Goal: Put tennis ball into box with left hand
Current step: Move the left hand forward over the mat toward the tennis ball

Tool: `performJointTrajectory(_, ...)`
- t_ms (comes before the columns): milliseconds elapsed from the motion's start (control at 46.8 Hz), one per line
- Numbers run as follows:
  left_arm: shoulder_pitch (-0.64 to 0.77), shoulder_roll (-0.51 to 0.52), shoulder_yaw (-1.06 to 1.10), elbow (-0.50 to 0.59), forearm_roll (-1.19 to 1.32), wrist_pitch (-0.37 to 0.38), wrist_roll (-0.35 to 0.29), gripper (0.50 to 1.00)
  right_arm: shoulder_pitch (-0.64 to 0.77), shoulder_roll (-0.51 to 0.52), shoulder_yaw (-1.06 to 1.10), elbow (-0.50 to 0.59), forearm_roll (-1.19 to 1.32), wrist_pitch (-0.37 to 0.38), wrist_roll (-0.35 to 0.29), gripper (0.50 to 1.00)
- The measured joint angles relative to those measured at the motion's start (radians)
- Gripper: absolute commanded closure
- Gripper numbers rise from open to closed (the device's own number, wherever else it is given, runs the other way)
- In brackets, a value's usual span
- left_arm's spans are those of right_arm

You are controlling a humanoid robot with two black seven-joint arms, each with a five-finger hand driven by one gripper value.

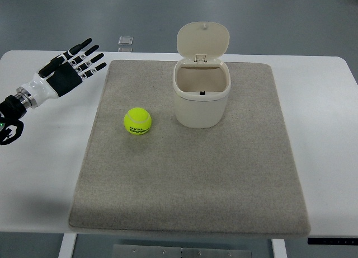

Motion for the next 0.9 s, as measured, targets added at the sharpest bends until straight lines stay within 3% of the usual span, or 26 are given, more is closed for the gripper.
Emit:
performJointTrajectory(770, -0.045, 0.013, 0.029, 0.006, 0.002, 0.002, -0.001, 0.508, 0.000, 0.000, 0.000, 0.000, 0.000, 0.000, 0.000, 0.587)
performJointTrajectory(898, -0.052, 0.019, 0.034, 0.010, 0.101, 0.000, -0.002, 0.508, 0.000, 0.000, 0.000, 0.000, 0.000, 0.000, 0.000, 0.585)
